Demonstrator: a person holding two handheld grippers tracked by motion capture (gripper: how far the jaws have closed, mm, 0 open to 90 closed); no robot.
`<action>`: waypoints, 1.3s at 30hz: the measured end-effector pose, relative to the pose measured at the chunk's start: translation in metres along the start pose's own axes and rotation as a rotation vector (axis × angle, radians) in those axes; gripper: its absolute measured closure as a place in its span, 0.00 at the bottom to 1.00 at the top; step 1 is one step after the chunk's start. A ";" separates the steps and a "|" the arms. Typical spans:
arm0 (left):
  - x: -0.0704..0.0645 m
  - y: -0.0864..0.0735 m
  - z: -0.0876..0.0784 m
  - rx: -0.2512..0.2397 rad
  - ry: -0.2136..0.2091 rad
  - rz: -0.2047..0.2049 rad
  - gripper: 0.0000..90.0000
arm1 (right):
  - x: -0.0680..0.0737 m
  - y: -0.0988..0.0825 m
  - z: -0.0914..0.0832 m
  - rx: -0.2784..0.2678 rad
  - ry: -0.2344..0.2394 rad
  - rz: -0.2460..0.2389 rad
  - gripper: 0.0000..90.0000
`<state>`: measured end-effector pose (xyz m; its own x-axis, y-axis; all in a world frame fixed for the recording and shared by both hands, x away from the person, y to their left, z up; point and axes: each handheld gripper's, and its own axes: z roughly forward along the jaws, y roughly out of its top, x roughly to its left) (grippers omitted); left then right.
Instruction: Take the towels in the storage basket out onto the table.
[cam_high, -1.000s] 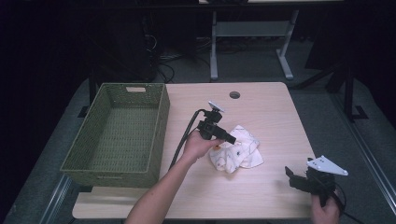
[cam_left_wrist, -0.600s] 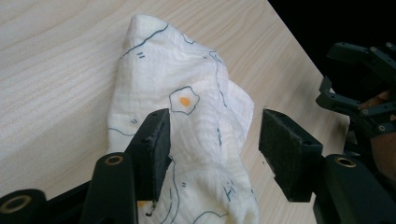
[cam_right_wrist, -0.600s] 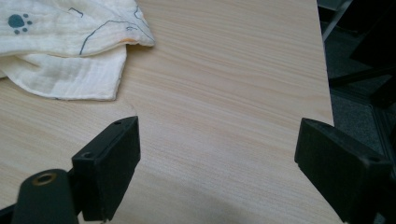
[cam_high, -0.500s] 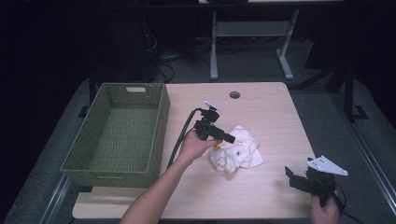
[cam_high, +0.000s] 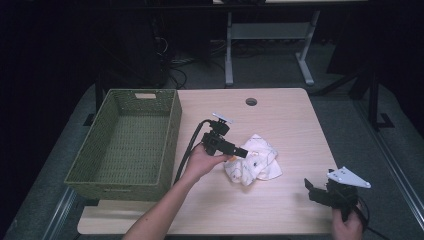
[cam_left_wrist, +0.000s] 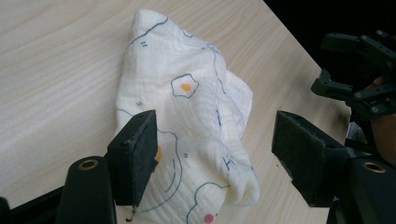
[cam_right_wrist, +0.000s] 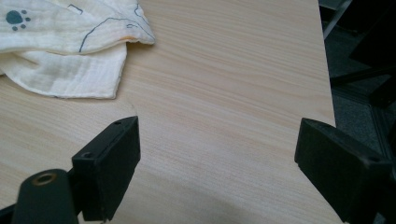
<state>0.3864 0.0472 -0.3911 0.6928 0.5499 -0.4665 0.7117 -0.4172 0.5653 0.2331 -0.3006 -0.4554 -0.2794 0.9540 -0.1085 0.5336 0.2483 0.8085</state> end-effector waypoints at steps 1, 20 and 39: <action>0.000 -0.001 -0.001 -0.003 -0.003 -0.001 0.34 | 0.000 0.000 0.000 0.002 0.000 0.000 0.15; -0.007 -0.026 -0.016 -0.040 -0.046 0.003 0.33 | 0.000 0.000 0.000 0.002 -0.004 0.000 0.15; -0.010 -0.066 -0.033 -0.068 -0.077 0.022 0.33 | 0.000 0.000 0.001 0.007 -0.008 -0.002 0.15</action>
<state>0.3284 0.0935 -0.4013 0.7172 0.4825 -0.5029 0.6883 -0.3771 0.6197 0.2337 -0.3000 -0.4562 -0.2743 0.9548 -0.1148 0.5387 0.2514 0.8041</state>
